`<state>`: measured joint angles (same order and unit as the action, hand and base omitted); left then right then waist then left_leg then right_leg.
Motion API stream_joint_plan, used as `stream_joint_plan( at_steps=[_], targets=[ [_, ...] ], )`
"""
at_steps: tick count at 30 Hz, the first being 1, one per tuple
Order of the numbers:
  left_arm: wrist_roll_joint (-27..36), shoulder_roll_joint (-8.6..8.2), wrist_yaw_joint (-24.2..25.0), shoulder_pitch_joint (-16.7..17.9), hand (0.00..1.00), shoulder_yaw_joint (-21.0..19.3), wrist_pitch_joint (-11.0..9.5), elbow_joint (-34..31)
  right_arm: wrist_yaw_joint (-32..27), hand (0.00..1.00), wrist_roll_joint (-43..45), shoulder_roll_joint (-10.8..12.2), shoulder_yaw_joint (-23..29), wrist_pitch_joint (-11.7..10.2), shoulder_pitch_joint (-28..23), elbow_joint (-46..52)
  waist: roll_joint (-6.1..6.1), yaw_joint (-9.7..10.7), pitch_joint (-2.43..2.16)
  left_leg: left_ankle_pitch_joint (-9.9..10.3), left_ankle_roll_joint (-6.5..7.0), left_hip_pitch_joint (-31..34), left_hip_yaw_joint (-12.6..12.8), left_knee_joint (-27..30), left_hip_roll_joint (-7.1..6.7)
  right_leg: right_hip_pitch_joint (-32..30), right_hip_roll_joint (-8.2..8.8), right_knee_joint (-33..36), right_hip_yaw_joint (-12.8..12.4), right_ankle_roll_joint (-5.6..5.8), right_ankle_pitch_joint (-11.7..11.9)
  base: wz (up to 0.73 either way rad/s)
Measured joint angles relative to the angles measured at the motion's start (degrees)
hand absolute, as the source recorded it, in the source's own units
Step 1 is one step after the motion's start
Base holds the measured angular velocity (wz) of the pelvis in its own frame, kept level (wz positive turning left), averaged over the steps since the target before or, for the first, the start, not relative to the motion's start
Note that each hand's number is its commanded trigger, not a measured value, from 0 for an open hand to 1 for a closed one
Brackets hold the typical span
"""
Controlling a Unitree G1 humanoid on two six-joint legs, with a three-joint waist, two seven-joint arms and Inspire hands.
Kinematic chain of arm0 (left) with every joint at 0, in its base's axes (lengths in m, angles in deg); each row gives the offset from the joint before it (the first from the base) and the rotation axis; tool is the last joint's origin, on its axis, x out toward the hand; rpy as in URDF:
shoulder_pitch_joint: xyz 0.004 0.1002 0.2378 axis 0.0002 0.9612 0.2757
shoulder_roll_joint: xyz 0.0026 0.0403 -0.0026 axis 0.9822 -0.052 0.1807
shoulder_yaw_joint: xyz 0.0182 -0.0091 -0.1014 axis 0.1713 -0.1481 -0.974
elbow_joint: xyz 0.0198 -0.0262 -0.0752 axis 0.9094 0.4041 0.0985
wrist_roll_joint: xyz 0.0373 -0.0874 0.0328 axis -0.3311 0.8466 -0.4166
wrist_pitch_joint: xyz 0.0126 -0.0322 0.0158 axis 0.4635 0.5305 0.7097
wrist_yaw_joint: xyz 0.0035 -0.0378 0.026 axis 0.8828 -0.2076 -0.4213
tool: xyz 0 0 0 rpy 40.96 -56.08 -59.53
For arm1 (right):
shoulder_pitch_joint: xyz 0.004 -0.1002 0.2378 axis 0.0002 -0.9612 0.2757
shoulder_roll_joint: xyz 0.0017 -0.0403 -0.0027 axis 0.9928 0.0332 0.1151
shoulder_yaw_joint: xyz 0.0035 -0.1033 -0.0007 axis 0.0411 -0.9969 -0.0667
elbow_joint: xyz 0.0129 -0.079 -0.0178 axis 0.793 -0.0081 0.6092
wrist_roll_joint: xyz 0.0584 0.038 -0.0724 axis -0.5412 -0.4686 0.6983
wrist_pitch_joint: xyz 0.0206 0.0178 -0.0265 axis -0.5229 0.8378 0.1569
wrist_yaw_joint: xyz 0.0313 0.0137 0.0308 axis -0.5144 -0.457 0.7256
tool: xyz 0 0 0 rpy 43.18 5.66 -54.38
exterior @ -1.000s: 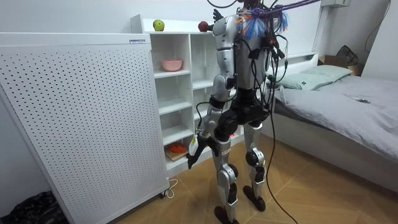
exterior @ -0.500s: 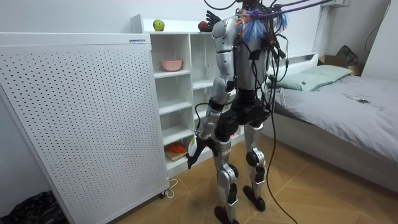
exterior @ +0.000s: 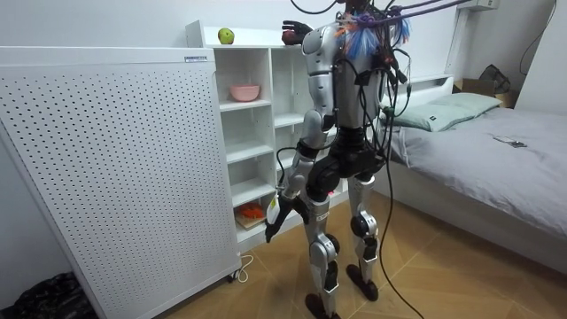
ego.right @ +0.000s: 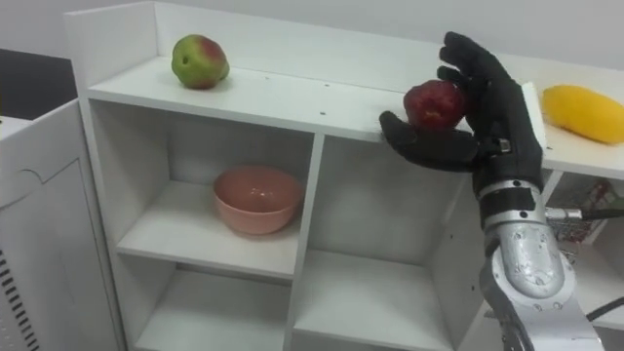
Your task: Arrange fruit in the closet
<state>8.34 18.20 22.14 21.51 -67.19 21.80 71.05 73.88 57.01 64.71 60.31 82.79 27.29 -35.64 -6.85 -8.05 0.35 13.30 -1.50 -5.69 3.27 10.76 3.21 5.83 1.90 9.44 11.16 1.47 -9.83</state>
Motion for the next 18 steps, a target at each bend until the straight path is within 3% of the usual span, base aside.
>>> stream_joint_plan(
  at_steps=[5, 8, 18],
  targets=[
    [0.0, 0.07, 0.0, -0.1, 0.0, 0.0, 0.1, 0.0, -0.1, 1.0, -1.0, -1.4, -0.1, 0.0, 0.8, -1.0, -0.63, -0.1, -0.06, 0.0, -0.04, -0.1, -0.3, 0.0, 0.0, 0.3, -0.02, -0.2, 0.1, 0.0, 0.0, 0.03],
    [0.0, 0.22, 0.1, 0.0, 0.0, 0.1, 0.2, 0.2, 0.0, 1.0, -0.7, -1.4, -0.1, -0.6, 0.8, -1.8, -0.84, -0.1, 0.25, 0.0, -0.04, -0.7, -0.3, 0.0, -0.04, 1.1, -0.07, -0.8, 0.0, -0.1, 0.1, 0.0],
    [0.0, 0.23, 0.9, -0.7, 0.0, 0.1, 0.3, 0.2, 0.2, 1.0, 0.9, -1.4, -0.1, -1.5, 0.8, -1.7, -0.45, -0.1, 0.36, 0.0, -0.04, -0.3, -0.2, 0.0, -0.05, 0.9, -0.07, -0.8, -0.1, -0.11, 0.1, 0.0]
  ],
)
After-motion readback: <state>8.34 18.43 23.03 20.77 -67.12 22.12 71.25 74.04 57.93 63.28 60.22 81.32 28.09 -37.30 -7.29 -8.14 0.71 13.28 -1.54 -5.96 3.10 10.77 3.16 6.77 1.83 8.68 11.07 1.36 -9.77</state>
